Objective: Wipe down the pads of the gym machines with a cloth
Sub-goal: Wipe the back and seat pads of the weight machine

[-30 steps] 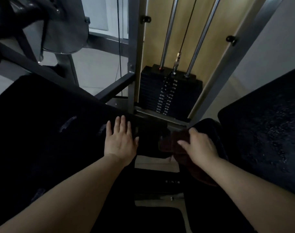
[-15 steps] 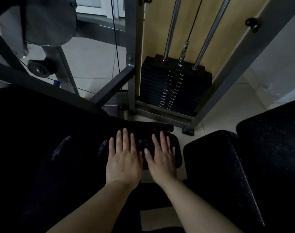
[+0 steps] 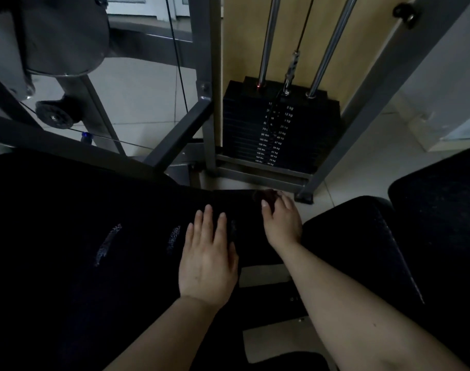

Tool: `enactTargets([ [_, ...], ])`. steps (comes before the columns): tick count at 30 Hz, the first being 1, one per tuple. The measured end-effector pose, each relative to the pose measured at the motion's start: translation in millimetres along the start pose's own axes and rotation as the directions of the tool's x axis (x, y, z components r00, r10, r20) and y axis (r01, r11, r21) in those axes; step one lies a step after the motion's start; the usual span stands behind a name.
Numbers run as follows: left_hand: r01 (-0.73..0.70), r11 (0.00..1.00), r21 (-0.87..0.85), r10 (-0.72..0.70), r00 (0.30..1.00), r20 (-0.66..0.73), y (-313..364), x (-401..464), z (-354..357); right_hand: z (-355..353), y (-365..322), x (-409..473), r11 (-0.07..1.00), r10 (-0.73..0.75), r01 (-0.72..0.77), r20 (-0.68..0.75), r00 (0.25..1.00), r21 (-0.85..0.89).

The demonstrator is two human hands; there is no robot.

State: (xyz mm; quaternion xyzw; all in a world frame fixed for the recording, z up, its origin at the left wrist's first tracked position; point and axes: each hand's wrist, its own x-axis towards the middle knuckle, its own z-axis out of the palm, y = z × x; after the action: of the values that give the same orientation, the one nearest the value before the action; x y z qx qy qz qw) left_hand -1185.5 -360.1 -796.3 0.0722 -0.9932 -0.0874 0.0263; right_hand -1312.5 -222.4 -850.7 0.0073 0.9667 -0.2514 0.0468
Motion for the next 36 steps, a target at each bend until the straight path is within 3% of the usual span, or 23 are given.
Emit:
enactTargets([
  [4,-0.016,0.992,0.128,0.017,1.000,-0.010,-31.9,-14.0,-20.7,2.8,10.9,-21.0,1.000,-0.015,0.015,0.012,1.000,0.028],
  [11,0.105,0.940,0.323,-0.140,0.986,0.087,-46.3,-30.7,-20.6,8.6,22.2,-74.6,0.997,-0.025,0.026,-0.015,1.000,0.071],
  [17,0.108,0.942,0.318,-0.137,0.988,0.070,-44.2,-27.6,-18.2,1.1,40.5,-80.4,0.985,-0.172,0.169,0.108,0.979,0.035],
  [26,0.088,0.939,0.332,-0.112,0.992,0.055,-43.8,-25.5,-16.0,-6.5,3.6,28.8,0.997,0.044,-0.033,0.178,0.983,-0.063],
  [30,0.093,0.935,0.342,-0.119,0.991,0.056,-43.3,-24.6,-15.0,-1.9,3.1,-2.6,0.998,-0.004,0.007,0.053,0.999,-0.060],
  [36,0.099,0.941,0.324,-0.125,0.990,0.059,-42.9,-25.0,-15.8,-4.8,-0.9,-97.4,0.979,-0.180,0.168,0.097,0.979,0.118],
])
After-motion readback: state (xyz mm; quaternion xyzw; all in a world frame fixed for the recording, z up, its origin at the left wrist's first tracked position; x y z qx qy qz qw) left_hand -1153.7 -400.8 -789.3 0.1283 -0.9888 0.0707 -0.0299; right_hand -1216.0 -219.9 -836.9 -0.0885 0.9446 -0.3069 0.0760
